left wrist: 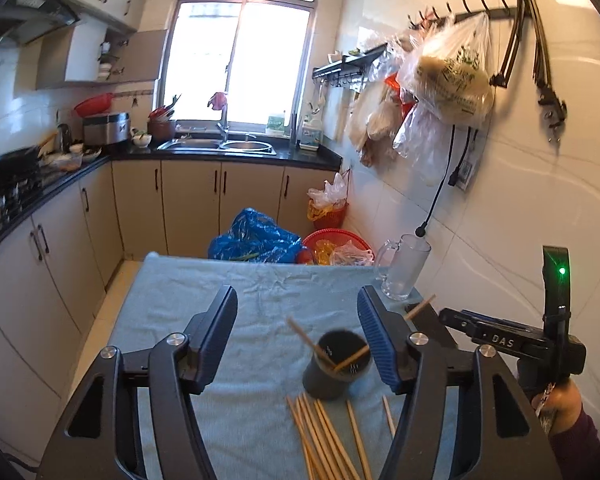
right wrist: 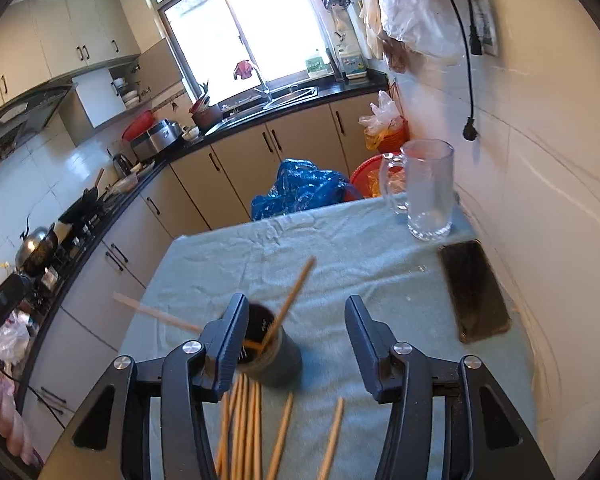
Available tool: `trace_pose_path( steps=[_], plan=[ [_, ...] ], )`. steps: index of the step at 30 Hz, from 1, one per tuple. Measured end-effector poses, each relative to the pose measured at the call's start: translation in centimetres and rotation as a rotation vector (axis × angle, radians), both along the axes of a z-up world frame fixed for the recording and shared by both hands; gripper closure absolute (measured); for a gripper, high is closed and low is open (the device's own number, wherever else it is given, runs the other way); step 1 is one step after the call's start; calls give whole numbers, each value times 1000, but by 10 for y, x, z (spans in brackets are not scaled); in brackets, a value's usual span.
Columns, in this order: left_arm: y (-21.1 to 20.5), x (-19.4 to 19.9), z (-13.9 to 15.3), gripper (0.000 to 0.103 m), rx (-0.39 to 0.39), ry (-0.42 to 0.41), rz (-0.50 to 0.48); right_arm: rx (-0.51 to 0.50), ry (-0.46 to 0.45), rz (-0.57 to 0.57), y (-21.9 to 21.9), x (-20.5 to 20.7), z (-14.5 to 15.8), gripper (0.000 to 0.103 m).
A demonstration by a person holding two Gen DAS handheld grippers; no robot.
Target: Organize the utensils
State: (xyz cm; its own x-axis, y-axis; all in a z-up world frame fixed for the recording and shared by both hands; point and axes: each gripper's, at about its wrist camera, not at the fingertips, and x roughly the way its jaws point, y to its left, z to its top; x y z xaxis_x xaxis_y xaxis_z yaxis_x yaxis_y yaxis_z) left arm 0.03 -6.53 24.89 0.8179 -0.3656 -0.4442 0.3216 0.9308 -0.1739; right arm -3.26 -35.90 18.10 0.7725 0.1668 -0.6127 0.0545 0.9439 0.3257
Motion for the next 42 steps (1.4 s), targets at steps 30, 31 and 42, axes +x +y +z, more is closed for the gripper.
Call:
trace_pose_path(
  steps=[30, 31, 42],
  plan=[
    [-43, -42, -235, 95, 217, 506, -125, -131, 318, 119, 47, -87, -175, 70],
    [-41, -42, -235, 96, 207, 513, -112, -140, 316, 115, 49, -84, -174, 75],
    [-5, -69, -232, 96, 179, 630, -118, -90, 364, 55, 25, -114, -174, 95]
  ],
)
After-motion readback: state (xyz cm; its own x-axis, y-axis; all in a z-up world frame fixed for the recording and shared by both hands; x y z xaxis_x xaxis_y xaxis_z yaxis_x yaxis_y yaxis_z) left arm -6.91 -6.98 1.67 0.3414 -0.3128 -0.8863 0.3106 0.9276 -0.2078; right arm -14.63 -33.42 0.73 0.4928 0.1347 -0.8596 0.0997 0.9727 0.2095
